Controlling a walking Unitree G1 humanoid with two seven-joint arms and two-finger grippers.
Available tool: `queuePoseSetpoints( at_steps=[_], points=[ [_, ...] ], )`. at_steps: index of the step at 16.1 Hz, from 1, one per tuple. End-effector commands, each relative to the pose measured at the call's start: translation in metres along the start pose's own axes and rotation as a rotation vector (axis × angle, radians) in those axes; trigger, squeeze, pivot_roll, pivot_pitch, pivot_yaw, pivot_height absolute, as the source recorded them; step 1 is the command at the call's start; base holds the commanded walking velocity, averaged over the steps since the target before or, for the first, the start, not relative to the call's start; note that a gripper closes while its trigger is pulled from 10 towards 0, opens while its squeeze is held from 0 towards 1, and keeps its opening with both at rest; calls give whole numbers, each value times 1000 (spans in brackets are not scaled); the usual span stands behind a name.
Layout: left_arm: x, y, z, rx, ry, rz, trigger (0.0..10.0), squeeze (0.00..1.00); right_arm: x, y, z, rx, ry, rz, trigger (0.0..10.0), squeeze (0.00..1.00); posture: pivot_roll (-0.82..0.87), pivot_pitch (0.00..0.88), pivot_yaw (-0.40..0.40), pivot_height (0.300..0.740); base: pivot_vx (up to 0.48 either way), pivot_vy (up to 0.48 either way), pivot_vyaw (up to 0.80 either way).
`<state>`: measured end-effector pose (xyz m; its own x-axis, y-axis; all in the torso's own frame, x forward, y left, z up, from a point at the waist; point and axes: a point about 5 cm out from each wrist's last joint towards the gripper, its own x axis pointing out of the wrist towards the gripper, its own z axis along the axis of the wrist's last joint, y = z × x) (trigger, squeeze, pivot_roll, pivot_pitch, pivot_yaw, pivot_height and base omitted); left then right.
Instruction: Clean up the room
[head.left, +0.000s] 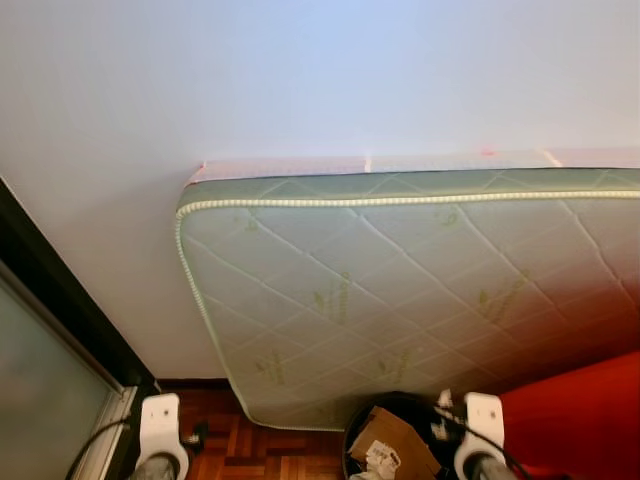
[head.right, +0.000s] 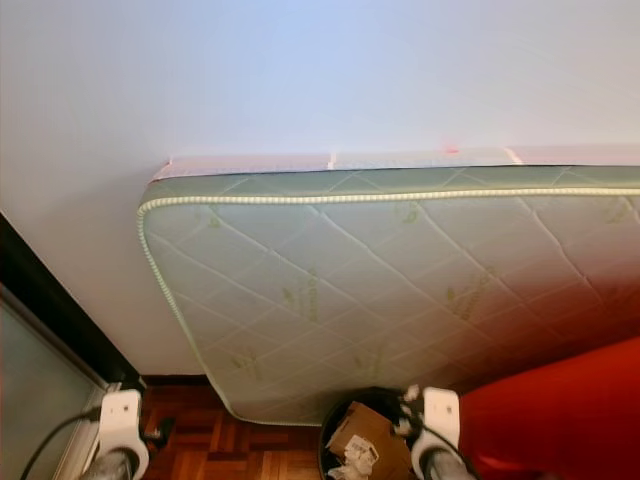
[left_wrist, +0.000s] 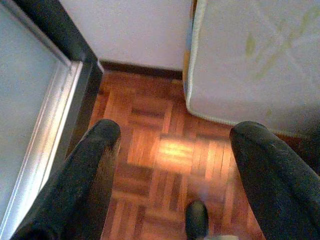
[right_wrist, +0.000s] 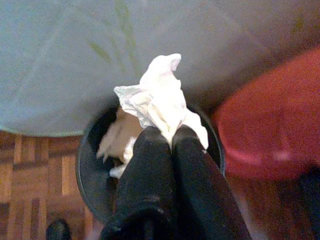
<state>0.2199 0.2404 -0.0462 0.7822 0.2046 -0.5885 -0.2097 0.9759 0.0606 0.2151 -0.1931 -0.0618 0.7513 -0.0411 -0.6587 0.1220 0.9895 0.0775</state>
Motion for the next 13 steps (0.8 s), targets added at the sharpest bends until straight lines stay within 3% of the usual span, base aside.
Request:
queuePoseSetpoints(
  at_steps=[1, 5, 11, 12, 13],
  points=[
    [3, -1, 12, -32, -52, 19, 10000, 0, 3, 6, 12, -10, -56, 27, 10000, 0, 43, 0, 9, 740, 0, 0, 0],
    [9, -9, 38, -56, -157, -1, 10000, 0, 9, 12, 39, -16, -157, 26, 10000, 0, 45, 0, 5, 740, 0, 0, 0],
    [7, -11, 31, -60, -148, -5, 10000, 0, 8, 9, 34, -37, -142, -16, 10000, 0, 54, 0, 0, 740, 0, 0, 0],
    [7, -11, 29, -60, -143, -4, 10000, 0, 8, 9, 33, -33, -138, -14, 10000, 259, 53, 0, 1, 740, 0, 0, 0],
    [6, -11, 27, -59, -137, -3, 10000, 0, 8, 10, 32, -30, -131, -12, 10000, 965, 54, 0, 0, 740, 0, 0, 0]
  ],
)
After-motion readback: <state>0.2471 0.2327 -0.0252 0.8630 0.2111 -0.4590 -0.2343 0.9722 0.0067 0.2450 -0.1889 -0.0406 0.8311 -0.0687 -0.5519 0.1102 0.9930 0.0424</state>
